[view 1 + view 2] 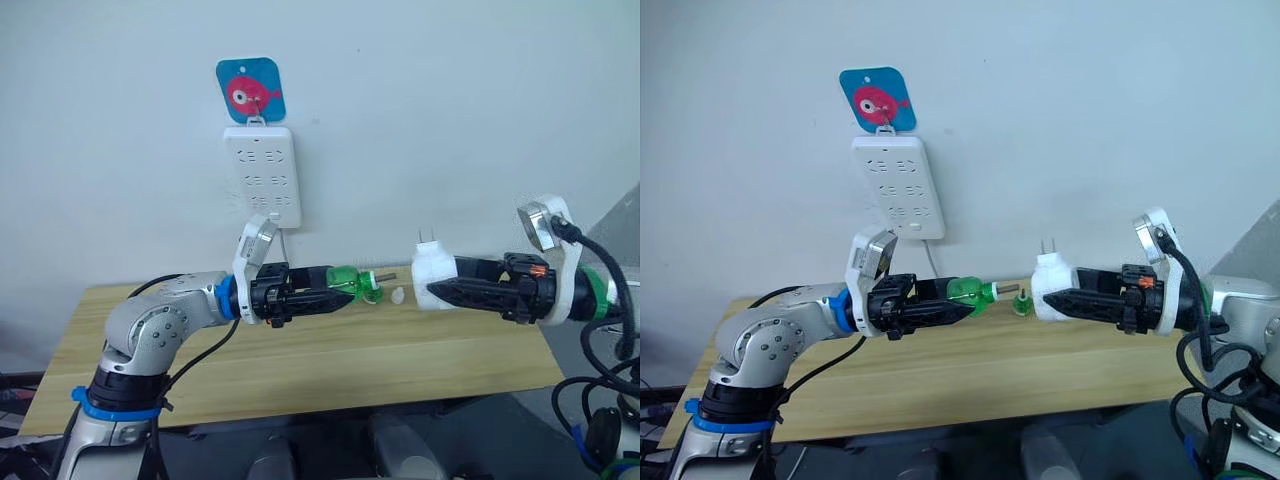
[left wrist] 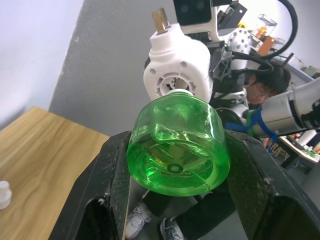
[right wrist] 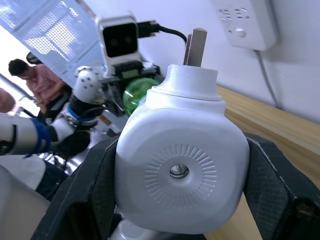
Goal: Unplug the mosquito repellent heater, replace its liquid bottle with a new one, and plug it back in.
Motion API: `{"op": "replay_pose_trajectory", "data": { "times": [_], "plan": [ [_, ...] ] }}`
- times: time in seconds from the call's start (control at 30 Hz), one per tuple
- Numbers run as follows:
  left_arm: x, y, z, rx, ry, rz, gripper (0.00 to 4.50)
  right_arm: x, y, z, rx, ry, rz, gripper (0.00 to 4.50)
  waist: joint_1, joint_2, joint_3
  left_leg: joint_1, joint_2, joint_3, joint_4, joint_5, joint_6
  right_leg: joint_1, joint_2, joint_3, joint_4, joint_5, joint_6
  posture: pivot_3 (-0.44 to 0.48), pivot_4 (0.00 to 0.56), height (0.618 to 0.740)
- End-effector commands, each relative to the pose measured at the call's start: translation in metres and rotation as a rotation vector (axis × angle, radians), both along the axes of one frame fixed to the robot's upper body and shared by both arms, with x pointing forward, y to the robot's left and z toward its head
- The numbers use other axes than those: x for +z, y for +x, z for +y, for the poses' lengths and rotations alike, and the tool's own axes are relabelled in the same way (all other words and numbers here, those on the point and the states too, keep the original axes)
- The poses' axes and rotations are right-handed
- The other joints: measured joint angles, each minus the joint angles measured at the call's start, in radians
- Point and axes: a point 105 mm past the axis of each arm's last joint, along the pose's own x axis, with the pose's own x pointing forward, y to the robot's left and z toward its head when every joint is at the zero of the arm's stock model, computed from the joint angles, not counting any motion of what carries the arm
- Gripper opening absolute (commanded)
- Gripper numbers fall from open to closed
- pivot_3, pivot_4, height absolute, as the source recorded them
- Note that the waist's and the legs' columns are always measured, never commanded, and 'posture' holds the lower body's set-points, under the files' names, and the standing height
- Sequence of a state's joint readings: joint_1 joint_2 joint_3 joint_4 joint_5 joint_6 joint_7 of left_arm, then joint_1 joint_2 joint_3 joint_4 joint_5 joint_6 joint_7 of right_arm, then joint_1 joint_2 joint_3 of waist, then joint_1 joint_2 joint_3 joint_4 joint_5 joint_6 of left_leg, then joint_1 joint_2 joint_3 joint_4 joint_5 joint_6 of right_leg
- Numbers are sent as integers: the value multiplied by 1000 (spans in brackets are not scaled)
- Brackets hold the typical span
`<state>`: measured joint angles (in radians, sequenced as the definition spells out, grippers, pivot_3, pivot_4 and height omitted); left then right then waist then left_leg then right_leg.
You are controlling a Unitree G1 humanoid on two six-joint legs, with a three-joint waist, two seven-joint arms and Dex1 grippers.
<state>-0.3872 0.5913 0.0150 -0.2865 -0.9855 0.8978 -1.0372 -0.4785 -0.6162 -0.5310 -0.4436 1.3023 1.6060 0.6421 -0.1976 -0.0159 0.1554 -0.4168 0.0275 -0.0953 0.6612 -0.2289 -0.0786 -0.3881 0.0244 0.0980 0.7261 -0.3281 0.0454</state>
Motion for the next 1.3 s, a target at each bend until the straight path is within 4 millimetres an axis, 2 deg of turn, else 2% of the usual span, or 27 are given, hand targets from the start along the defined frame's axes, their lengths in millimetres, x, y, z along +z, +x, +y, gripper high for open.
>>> {"op": "replay_pose_trajectory", "data": {
  "times": [0.03, 0.47, 1.3],
  "plan": [
    [13, -5, 0, -19, -9, -57, 2357, 7, -6, 4, 39, 36, 0, 3039, 0, 0, 0, 0, 0, 0, 0, 0, 0, 0, 0, 0, 0, 0, 0, -214, 59, 692],
    [14, -18, -3, -57, 18, -45, 2357, 9, -6, 19, 9, 85, 71, 3039, 4, 0, 0, -1, 0, 1, 0, 0, 0, 0, 0, 1, 0, 0, 0, -178, 60, 692],
    [11, -8, -3, -51, 29, -44, 2357, 8, -11, 24, 24, 75, 106, 3039, 9, 0, 0, 0, 0, 1, 0, 0, 0, 0, 0, 1, 0, 0, 0, -184, 69, 692]
  ]
}}
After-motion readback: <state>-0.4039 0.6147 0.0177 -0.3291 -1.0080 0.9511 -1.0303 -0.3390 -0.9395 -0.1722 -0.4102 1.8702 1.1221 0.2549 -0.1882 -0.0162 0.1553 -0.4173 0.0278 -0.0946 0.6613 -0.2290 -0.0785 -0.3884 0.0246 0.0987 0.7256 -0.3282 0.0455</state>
